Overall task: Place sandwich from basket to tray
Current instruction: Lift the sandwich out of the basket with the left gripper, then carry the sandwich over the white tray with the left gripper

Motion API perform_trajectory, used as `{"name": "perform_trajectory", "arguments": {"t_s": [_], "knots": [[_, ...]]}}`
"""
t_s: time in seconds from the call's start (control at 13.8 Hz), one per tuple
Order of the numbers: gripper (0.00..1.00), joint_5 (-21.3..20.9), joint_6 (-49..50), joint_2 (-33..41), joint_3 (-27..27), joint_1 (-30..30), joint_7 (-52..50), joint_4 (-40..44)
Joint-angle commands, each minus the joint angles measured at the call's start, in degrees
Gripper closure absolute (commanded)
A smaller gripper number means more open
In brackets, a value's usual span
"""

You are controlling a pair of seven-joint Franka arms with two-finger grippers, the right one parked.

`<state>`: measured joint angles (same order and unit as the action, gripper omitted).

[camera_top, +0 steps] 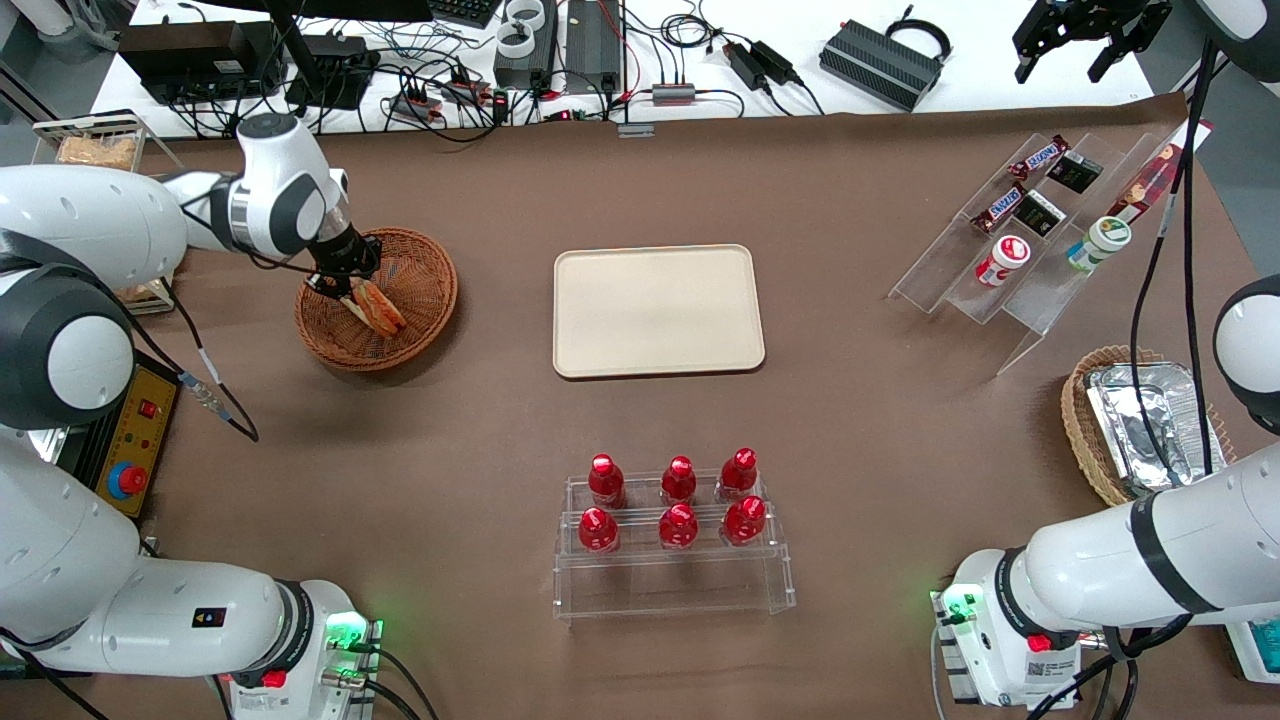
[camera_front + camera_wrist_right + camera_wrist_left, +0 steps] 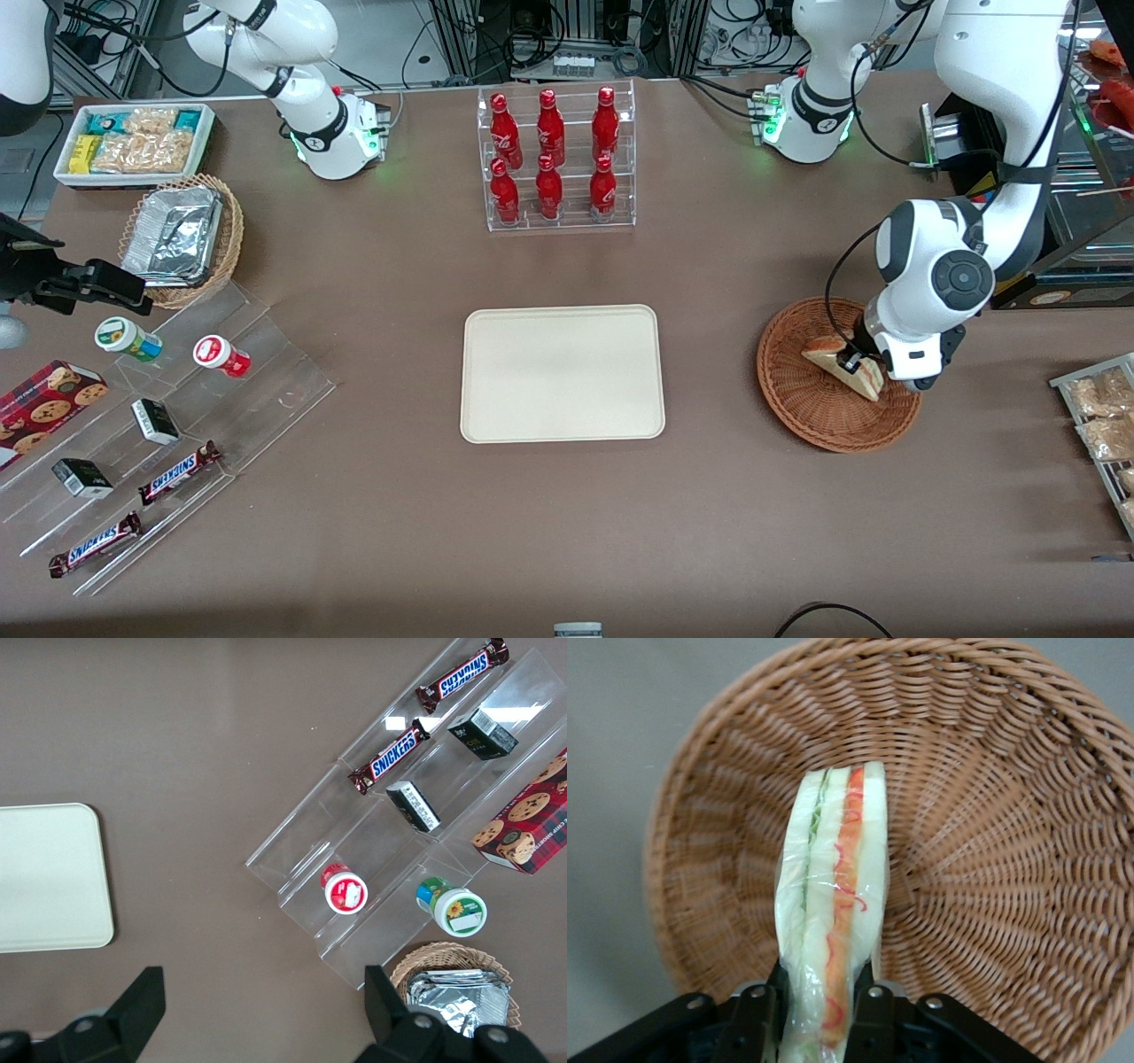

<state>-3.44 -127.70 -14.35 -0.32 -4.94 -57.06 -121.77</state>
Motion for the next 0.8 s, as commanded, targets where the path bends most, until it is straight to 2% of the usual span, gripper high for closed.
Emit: {"name": "perform_trajectory", "arguments": {"t_s": [0.0, 0.22, 0.44, 0.73], "knots": [[1.00, -1.1, 15.7, 2.4, -0.4, -0.9, 1.5, 9.7], [1.00, -0.8, 26.3, 1.9, -2.3, -5.2, 1.1, 20.1], [1.00, 0.7, 26.7, 1.6, -2.4, -12.6, 0.7, 24.1], [1.00, 0.4, 23.8, -5.6, -2.4, -22.8, 1.5, 32.5]]}}
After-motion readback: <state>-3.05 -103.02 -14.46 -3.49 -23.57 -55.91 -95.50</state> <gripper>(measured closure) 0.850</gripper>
